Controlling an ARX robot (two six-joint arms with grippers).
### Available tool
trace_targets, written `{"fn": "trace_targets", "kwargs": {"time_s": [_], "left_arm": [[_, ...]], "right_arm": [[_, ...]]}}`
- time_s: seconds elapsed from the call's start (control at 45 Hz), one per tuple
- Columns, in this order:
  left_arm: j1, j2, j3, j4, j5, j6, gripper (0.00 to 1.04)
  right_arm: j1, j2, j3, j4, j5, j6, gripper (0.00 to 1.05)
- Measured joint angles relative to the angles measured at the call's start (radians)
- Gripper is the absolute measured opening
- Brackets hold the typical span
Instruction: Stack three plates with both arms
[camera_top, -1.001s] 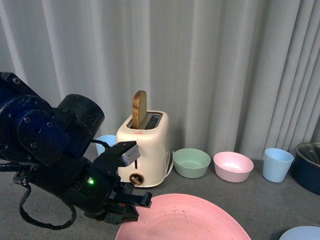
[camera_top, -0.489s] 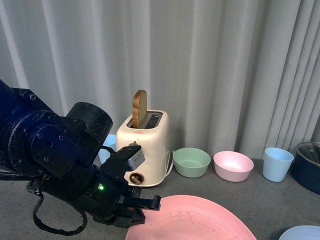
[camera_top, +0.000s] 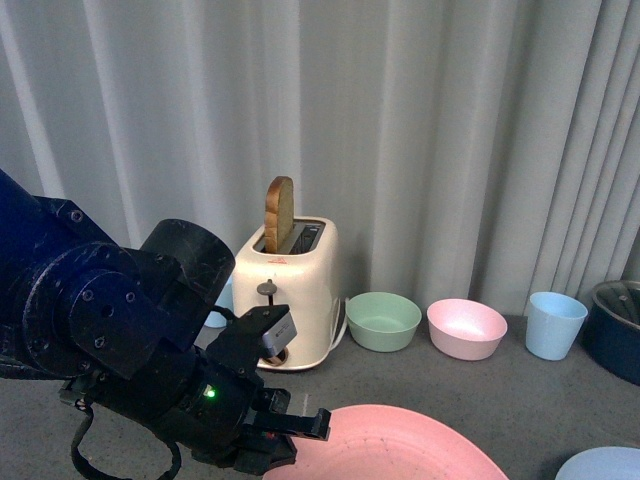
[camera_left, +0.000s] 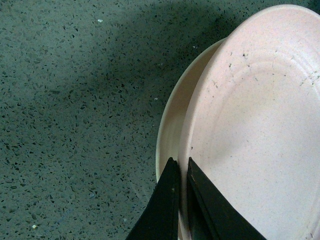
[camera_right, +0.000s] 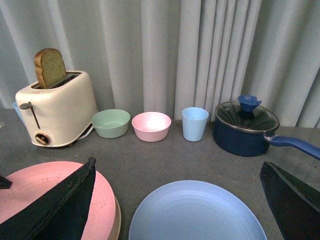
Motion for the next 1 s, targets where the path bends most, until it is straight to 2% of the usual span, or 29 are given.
{"fn": "trace_targets", "kwargs": {"time_s": [0.067,0.222,0.311,0.512,0.667,0.823,1.001], "left_arm": [[0.0,0.0,0.0,0.0,0.0,-0.001,0.04],[0.0,0.0,0.0,-0.006,0.009,-0.002,0.35],[0.001,0.0,0.0,-0.008,0.006,-0.001,0.5],[0.014,-0.015,-0.001,-0.002,-0.006,0.012,0.76],[0.046,-0.109,-0.035,0.074,-0.048,0.044,0.99],[0.095,-0.371,-0.163,0.205,-0.097,0.152,0.98],[0.132,-0.65,-0.34,0.228,-0.099,0.252,0.98]], "right_arm": [[0.0,0.0,0.0,0.0,0.0,0.0,0.97],[0.0,0.0,0.0,0.0,0.0,0.0,0.97],[0.0,0.0,0.0,0.0,0.0,0.0,0.97],[0.0,0.0,0.0,0.0,0.0,0.0,0.97],[0.0,0.0,0.0,0.0,0.0,0.0,0.97],[0.0,0.0,0.0,0.0,0.0,0.0,0.97],[0.0,0.0,0.0,0.0,0.0,0.0,0.97]]}}
